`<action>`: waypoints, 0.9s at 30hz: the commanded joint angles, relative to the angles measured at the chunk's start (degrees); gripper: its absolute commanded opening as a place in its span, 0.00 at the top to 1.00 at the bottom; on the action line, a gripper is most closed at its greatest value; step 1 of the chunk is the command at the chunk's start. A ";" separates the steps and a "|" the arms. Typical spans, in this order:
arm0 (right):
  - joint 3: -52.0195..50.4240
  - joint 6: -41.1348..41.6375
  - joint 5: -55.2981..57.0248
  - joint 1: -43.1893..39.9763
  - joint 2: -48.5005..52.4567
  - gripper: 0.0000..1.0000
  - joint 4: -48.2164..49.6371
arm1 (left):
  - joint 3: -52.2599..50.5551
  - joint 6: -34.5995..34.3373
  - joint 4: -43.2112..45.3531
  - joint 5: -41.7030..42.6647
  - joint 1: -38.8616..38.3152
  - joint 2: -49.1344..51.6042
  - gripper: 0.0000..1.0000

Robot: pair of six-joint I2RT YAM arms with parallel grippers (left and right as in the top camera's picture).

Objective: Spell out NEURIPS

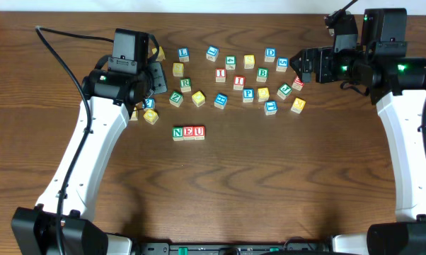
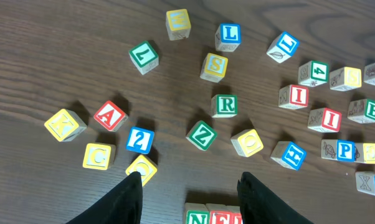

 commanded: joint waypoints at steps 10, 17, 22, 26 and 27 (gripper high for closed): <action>-0.17 -0.68 -0.46 -0.24 0.17 0.01 -0.04 | 1.38 1.66 -1.29 1.16 0.20 0.48 0.52; -0.17 -0.68 -0.46 -0.24 0.17 0.01 -0.04 | 1.36 2.05 -1.57 1.18 0.20 0.50 0.52; -0.17 -0.68 -0.46 -0.24 0.17 0.01 -0.04 | 1.36 2.05 -1.62 1.18 0.20 0.50 0.52; -0.17 -0.68 -0.46 -0.24 0.17 0.01 -0.04 | 1.36 2.05 -1.73 1.18 0.20 0.50 0.52; -0.17 -0.68 -0.46 -0.24 0.17 0.01 -0.04 | 1.36 2.05 -1.75 1.18 0.20 0.50 0.52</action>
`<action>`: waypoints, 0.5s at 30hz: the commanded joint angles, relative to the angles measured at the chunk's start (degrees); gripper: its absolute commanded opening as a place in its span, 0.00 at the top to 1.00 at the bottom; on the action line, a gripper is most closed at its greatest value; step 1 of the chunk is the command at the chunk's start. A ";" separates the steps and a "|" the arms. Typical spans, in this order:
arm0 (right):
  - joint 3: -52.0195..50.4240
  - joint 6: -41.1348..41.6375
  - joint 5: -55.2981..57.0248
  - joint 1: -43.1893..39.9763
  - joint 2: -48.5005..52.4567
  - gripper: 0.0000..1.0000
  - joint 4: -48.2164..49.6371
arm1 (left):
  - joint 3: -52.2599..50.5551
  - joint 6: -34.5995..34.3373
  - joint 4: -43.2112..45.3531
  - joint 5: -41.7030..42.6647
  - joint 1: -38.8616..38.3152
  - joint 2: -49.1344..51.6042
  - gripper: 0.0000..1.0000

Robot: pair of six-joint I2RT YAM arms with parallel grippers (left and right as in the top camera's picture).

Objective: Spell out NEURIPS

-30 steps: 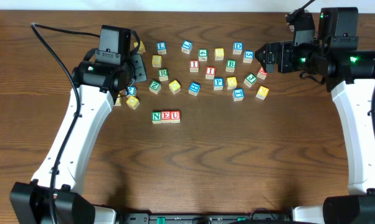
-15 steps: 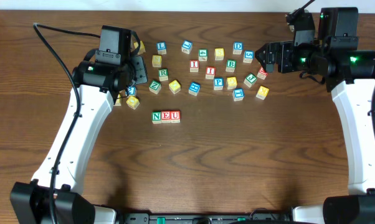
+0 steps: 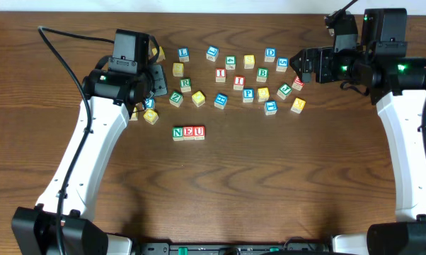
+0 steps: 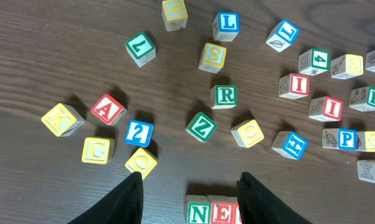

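Three blocks stand in a row reading N E U (image 3: 189,132), its top edge also at the bottom of the left wrist view as the row (image 4: 215,213). In the scatter behind it lie the green R (image 3: 186,84) (image 4: 225,96), a red I (image 3: 221,74) (image 4: 294,85), a blue P (image 3: 248,93) (image 4: 345,138) and a yellow S (image 3: 177,69) (image 4: 213,55). My left gripper (image 3: 156,79) (image 4: 189,180) hangs open and empty over the left of the scatter. At the scatter's right end my right gripper (image 3: 298,67) looks open and empty.
Other letter and number blocks lie around: A (image 4: 108,109), K (image 4: 62,119), C (image 4: 98,150), 2 (image 4: 138,132), Z (image 4: 201,127), a second red I (image 4: 326,107), B (image 4: 367,98). A black cable (image 3: 57,53) runs along the left arm.
My left gripper has shifted slightly toward the N E U row, which shows more in its wrist view. No block has moved. The right arm is unchanged.
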 commanded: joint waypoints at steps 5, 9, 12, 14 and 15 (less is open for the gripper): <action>-0.17 -0.68 -0.46 -0.24 0.17 0.01 -0.04 | 1.18 0.98 -0.39 0.31 0.20 0.44 0.52; -0.17 -0.68 -0.46 -0.24 0.17 0.01 -0.04 | 0.98 0.98 -0.39 0.31 0.20 0.44 0.52; -0.17 -0.66 -0.46 -0.24 0.17 0.01 -0.04 | 0.98 0.98 -0.37 0.31 0.20 0.44 0.52; -0.17 -0.68 -0.46 -0.24 0.17 0.01 -0.04 | 0.98 0.98 -0.37 0.28 0.20 0.44 0.52; -0.17 -0.68 -0.46 -0.24 0.17 0.01 -0.04 | 0.98 0.98 -0.37 0.31 0.20 0.44 0.52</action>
